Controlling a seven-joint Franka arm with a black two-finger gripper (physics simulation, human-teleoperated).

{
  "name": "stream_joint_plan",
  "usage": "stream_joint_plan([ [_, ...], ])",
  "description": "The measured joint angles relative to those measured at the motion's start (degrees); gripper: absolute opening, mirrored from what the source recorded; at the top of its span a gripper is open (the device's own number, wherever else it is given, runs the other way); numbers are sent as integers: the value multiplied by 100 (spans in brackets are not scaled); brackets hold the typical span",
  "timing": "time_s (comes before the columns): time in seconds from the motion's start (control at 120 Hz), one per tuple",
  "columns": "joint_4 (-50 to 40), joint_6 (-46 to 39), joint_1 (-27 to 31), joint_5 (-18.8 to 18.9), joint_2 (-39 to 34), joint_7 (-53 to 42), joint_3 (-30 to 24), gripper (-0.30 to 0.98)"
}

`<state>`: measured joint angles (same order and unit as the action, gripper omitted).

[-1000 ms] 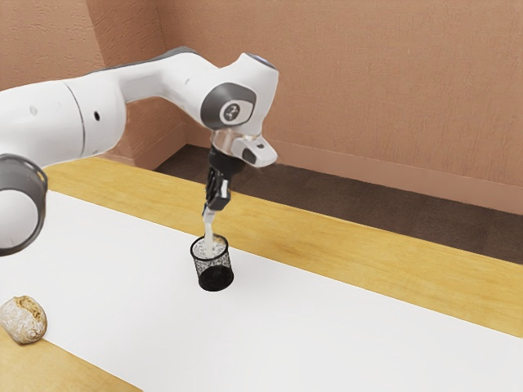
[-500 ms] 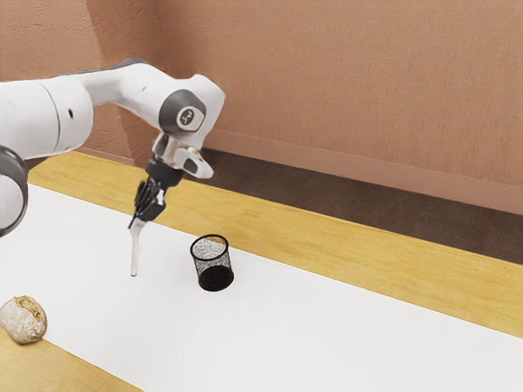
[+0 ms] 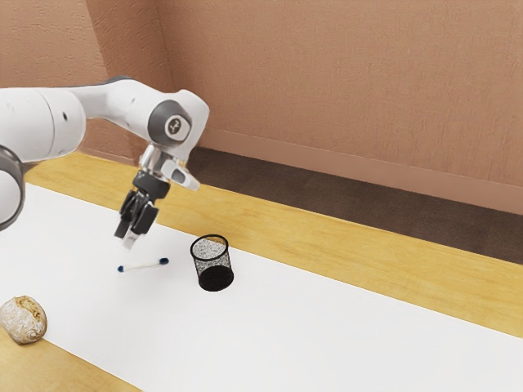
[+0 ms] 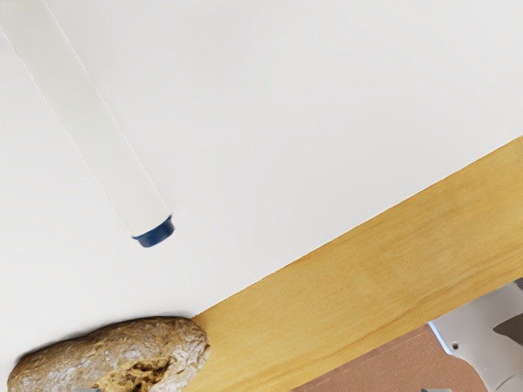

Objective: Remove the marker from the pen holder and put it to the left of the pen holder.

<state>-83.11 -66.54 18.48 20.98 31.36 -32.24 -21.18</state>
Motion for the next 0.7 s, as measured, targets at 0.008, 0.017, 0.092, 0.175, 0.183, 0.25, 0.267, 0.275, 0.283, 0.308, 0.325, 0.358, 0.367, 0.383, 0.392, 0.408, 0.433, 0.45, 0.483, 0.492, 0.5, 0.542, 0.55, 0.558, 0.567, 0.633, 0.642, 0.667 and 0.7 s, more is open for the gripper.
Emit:
stream_joint_plan([
  [0.008,-17,-19,21,-14,-37,0,-39,53],
  [0.017,-37,-41,50,-32,-84,0,-85,54],
  [0.092,-209,-293,210,-189,-494,-34,-376,58],
  [0.175,-338,-617,320,-294,-921,-147,-741,61],
  [0.183,-342,-643,333,-302,-969,-157,-797,62],
  [0.25,-336,-824,351,-344,-1229,-230,-1156,64],
  [0.267,-331,-874,366,-353,-1292,-247,-1239,64],
  [0.275,-330,-898,376,-358,-1320,-255,-1276,64],
  [0.283,-328,-924,398,-362,-1347,-264,-1326,64],
  [0.308,-328,-994,458,-374,-1409,-288,-1461,65],
  [0.325,-329,-1037,507,-381,-1454,-304,-1556,65],
  [0.358,-325,-1115,568,-395,-1543,-334,-1692,66],
  [0.367,-321,-1133,577,-398,-1561,-341,-1715,66],
  [0.383,-306,-1167,592,-401,-1592,-355,-1762,66],
  [0.392,-295,-1183,597,-402,-1605,-362,-1785,66],
  [0.408,-257,-1212,603,-401,-1625,-377,-1836,66],
  [0.433,-197,-1251,594,-399,-1647,-399,-1892,67],
  [0.45,-167,-1275,590,-400,-1657,-413,-1919,67],
  [0.483,-129,-1317,585,-402,-1670,-440,-1951,67],
  [0.492,-121,-1327,585,-403,-1672,-447,-1956,67],
  [0.5,-116,-1336,585,-403,-1673,-454,-1961,67],
  [0.542,-86,-1376,586,-406,-1678,-486,-1979,67],
  [0.55,-76,-1383,585,-407,-1679,-492,-1981,67],
  [0.558,-66,-1390,584,-408,-1679,-498,-1984,67],
  [0.567,-56,-1397,582,-409,-1680,-504,-1987,67],
  [0.633,-14,-1441,582,-414,-1712,-549,-2024,68],
  [0.642,-11,-1445,582,-415,-1721,-554,-2033,68],
  [0.667,-5,-1458,580,-419,-1753,-569,-2053,68],
  [0.7,3,-1472,579,-422,-1797,-588,-2087,68],
])
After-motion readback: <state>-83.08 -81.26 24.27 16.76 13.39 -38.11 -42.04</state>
